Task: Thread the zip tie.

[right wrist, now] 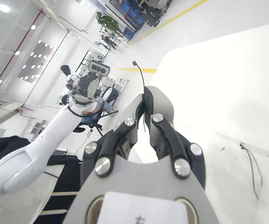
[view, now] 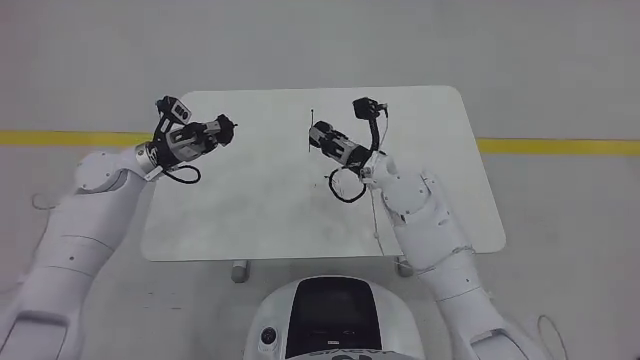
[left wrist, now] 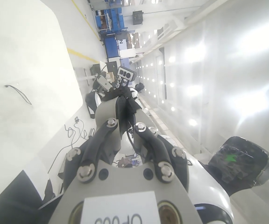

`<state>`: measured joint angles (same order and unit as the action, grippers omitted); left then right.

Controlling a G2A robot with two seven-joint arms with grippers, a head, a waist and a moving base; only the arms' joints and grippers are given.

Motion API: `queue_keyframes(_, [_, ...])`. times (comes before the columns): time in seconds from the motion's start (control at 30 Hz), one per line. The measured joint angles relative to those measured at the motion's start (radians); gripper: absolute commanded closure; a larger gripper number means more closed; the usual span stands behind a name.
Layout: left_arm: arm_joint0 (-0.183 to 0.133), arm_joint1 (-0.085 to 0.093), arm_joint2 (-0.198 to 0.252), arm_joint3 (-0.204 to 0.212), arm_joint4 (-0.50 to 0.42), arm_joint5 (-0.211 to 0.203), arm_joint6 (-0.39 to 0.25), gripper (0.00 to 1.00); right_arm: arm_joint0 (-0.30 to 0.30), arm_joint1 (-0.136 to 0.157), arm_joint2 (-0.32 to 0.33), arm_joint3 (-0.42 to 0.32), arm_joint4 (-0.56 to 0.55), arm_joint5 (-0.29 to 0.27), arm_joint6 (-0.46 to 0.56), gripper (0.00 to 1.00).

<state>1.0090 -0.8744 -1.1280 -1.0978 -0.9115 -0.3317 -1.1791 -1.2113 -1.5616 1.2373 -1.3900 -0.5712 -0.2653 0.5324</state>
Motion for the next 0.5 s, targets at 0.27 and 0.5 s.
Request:
queue_keyframes(0.27, [0.003, 0.000, 0.001, -0.003, 0.001, 0.003, 0.006, 1.00, -0.009, -0.002, -0.001, -0.011, 0.017, -0.010, -0.019, 1.00])
queue_keyframes(0.5, [0.044, -0.010, 0.019, -0.064, 0.009, 0.025, 0.086, 1.00, -0.039, -0.004, -0.111, -0.073, 0.012, -0.075, -0.227, 1.00])
